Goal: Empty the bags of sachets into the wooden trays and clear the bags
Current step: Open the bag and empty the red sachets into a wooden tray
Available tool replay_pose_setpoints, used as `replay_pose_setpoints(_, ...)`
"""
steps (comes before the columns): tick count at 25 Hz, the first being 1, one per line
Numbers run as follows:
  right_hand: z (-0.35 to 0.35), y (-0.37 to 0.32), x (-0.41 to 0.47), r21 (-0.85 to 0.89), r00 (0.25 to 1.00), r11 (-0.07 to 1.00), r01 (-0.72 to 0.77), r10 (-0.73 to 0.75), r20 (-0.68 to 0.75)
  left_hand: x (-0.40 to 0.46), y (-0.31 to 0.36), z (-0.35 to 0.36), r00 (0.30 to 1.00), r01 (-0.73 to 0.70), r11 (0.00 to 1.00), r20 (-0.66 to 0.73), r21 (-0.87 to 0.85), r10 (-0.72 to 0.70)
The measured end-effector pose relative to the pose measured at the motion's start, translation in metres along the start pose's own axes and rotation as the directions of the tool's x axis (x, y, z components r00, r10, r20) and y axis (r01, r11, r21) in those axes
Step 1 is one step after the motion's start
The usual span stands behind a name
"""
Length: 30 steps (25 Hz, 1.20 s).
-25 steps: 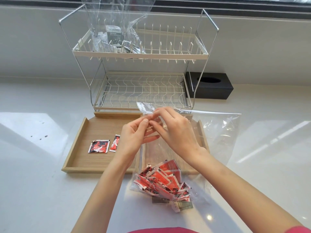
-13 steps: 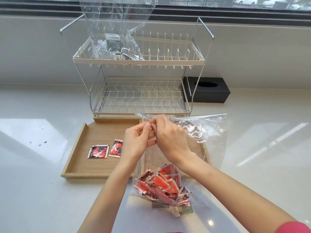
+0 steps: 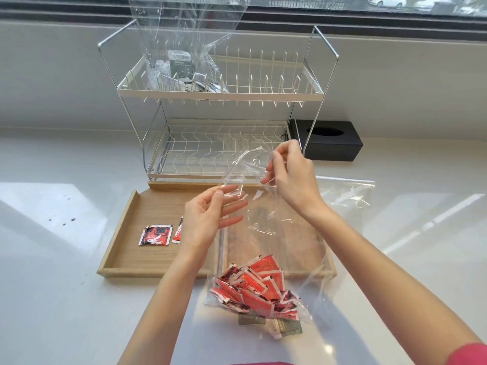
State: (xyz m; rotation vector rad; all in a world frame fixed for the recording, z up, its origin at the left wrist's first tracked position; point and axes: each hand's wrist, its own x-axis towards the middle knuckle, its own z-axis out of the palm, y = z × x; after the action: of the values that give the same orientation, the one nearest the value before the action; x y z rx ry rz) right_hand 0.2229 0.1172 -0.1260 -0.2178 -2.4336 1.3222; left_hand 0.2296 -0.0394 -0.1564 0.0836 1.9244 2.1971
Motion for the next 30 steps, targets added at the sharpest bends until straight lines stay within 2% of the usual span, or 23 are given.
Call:
replay_pose_setpoints(3,-0.002,-0.002,-0.008,0.151,0.998,0.987,-0.049,0.044,0.037,0.001,0.001,0.004,1.0,-0.018,0.999,-0.023,0.028,0.019)
replay_pose_setpoints(4,-0.005,-0.002,-0.011,0.149,0.998,0.988,-0.033,0.025,0.052,0.002,0.001,0.005,0.999,-0.031,0.999,-0.038,0.031,0.032)
replay_pose_setpoints(6,-0.011,0.005,-0.021,-0.072,0.993,0.993,0.088,-0.083,0.079,0.003,0.001,0.007,0.995,-0.067,0.997,-0.07,0.039,0.07)
replay_pose_setpoints(8,-0.012,0.018,-0.033,-0.373,0.976,0.904,0.209,-0.171,0.133,0.004,0.001,0.009,0.991,-0.091,0.995,-0.094,0.049,0.095)
replay_pose_setpoints(9,-0.012,0.025,-0.036,-0.439,0.974,0.87,0.223,-0.182,0.134,0.005,0.0,0.008,0.99,-0.094,0.994,-0.104,0.049,0.098)
replay_pose_setpoints(10,-0.014,0.03,-0.037,-0.444,0.978,0.871,0.209,-0.176,0.115,0.005,-0.002,0.007,0.989,-0.093,0.995,-0.114,0.046,0.098)
replay_pose_setpoints(14,-0.035,0.026,-0.023,-0.237,0.999,0.971,0.042,-0.041,0.008,0.007,-0.004,0.002,0.987,-0.087,0.995,-0.131,0.052,0.093)
replay_pose_setpoints(18,-0.055,0.004,-0.008,-0.007,0.996,1.0,-0.027,0.027,0.082,0.008,-0.002,0.006,0.99,-0.102,0.99,-0.09,0.095,0.111)
replay_pose_setpoints(21,-0.06,-0.011,0.003,-0.158,0.993,0.986,0.044,-0.026,0.113,0.008,-0.002,0.005,0.992,-0.091,0.992,-0.081,0.09,0.098)
replay_pose_setpoints(24,-0.058,-0.02,0.011,-0.245,0.995,0.967,0.076,-0.059,0.074,0.007,-0.003,0.005,0.993,-0.085,0.992,-0.08,0.092,0.092)
replay_pose_setpoints(28,-0.057,-0.018,0.0,-0.332,0.97,0.93,0.159,-0.086,0.226,0.009,-0.006,0.002,0.993,-0.052,0.998,-0.102,0.035,0.055)
replay_pose_setpoints(30,-0.059,-0.006,-0.017,-0.387,0.968,0.9,0.203,-0.125,0.217,0.011,-0.007,0.001,0.992,-0.047,0.999,-0.117,0.017,0.048)
